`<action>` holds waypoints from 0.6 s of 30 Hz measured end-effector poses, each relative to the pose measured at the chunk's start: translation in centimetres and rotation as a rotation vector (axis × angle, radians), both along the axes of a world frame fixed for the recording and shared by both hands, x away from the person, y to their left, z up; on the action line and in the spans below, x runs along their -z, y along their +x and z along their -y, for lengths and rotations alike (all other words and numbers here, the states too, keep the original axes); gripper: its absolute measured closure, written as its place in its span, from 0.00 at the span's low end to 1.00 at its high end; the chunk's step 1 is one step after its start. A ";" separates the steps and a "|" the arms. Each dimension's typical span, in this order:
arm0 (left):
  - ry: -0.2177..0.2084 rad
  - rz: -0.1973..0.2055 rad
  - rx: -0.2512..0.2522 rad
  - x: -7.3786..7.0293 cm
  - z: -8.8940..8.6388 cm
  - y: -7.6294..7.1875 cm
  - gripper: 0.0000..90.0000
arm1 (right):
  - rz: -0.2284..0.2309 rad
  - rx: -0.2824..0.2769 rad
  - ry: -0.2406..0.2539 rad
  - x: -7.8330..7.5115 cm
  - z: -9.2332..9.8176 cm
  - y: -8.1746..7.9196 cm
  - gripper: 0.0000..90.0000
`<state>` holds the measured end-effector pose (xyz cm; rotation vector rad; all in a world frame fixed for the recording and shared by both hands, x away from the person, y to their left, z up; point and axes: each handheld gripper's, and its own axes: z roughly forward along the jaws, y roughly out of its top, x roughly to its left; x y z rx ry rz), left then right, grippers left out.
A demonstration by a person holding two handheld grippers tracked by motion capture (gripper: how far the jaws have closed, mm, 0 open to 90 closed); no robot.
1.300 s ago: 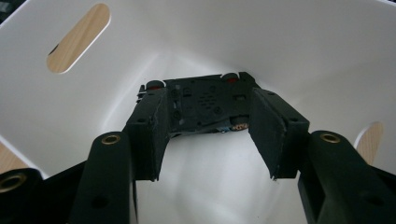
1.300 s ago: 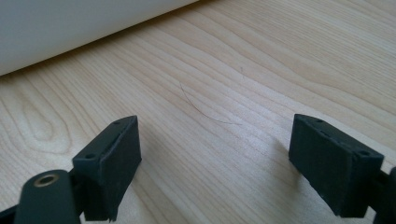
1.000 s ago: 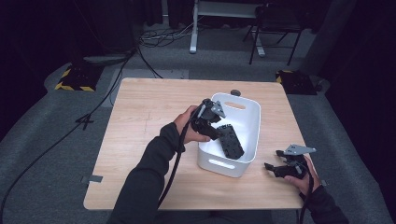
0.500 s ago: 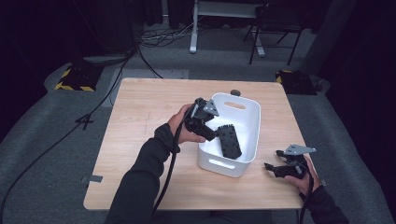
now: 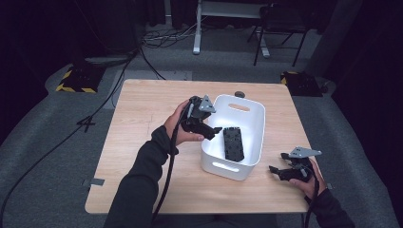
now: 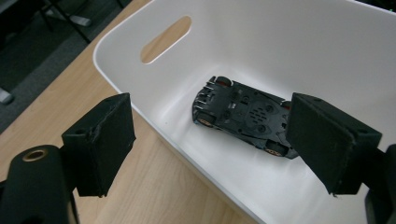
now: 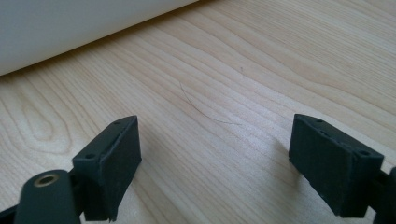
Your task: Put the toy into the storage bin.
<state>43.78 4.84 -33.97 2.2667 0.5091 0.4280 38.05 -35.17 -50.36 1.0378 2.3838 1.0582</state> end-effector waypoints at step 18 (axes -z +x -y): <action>-0.040 0.101 -0.118 -0.9 -3.1 -0.9 0.18 | -0.001 0.001 0.000 0.0 0.0 0.0 0.19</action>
